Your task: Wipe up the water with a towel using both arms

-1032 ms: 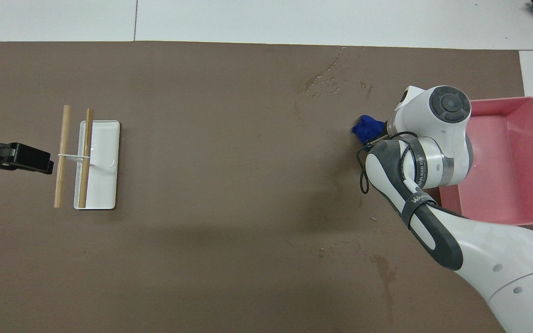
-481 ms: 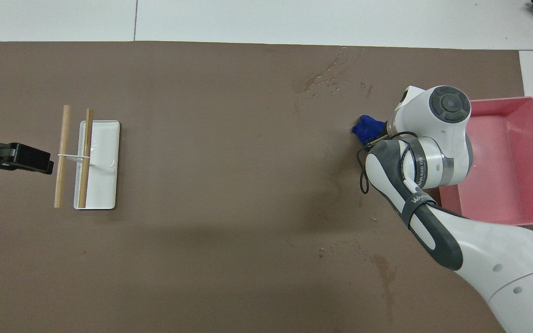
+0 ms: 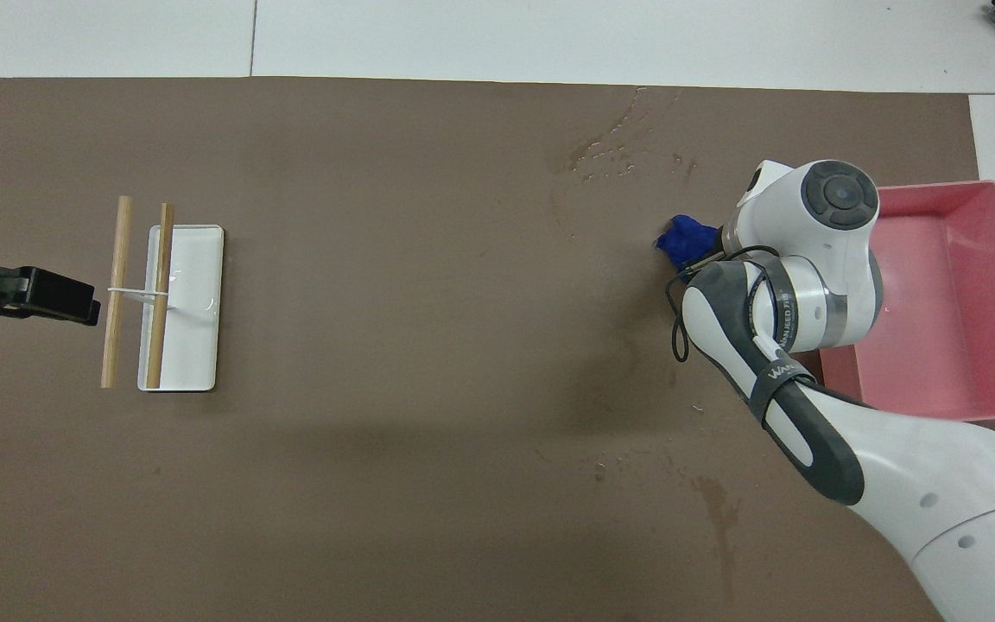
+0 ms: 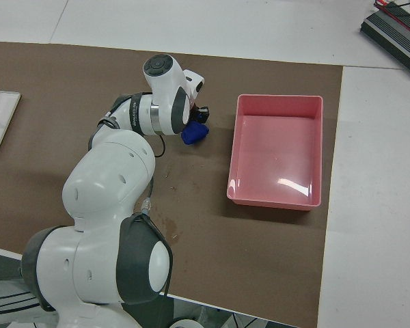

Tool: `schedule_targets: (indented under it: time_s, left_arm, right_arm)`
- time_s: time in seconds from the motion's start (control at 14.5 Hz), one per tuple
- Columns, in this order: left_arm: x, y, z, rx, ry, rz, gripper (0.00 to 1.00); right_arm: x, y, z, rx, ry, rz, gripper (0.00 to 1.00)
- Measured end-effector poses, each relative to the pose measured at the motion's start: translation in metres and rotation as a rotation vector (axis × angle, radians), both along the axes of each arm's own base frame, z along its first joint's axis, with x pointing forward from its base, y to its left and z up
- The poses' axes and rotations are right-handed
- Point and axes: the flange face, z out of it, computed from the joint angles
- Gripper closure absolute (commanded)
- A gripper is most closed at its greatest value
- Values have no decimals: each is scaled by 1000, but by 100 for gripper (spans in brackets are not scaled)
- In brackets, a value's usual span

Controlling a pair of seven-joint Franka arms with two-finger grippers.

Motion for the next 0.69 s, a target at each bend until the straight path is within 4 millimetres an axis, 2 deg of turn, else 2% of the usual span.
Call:
schedule_targets:
  time_s: [0.69]
  left_arm:
    - [0, 0, 0, 0, 0, 1, 0]
  right_arm:
    - [0, 0, 7, -3, 33, -2, 100]
